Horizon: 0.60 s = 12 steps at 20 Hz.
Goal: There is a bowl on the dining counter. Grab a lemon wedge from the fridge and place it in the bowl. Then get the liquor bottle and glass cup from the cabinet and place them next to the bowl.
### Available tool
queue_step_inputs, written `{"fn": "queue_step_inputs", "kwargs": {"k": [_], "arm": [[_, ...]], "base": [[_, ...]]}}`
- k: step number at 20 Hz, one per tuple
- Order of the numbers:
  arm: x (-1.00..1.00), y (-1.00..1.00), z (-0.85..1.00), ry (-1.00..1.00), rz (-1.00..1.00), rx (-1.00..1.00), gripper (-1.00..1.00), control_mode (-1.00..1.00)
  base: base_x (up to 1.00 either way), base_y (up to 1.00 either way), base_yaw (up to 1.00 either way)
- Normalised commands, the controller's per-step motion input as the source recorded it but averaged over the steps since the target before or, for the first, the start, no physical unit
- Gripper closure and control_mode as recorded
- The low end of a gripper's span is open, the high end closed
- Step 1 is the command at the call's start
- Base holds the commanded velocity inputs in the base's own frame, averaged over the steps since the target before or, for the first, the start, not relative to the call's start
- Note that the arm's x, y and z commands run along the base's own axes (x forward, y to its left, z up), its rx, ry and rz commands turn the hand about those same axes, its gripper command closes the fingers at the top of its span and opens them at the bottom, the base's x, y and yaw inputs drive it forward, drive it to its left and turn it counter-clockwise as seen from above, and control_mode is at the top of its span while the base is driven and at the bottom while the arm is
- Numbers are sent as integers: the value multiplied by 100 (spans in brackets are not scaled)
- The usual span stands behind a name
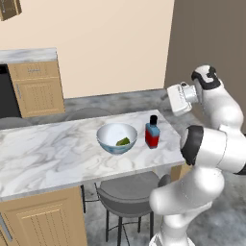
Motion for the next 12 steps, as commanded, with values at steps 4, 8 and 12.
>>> {"fn": "queue_step_inputs", "kwargs": {"k": [4, 8, 12], "arm": [[-79, 24, 62, 5, -16, 0, -100, -100], [-76, 35, 46, 10, -25, 0, -100, -100], [-73, 40, 39, 10, -35, -1, -100, -100]], "base": [[0, 0, 0], [0, 0, 0], [0, 0, 0]]}}
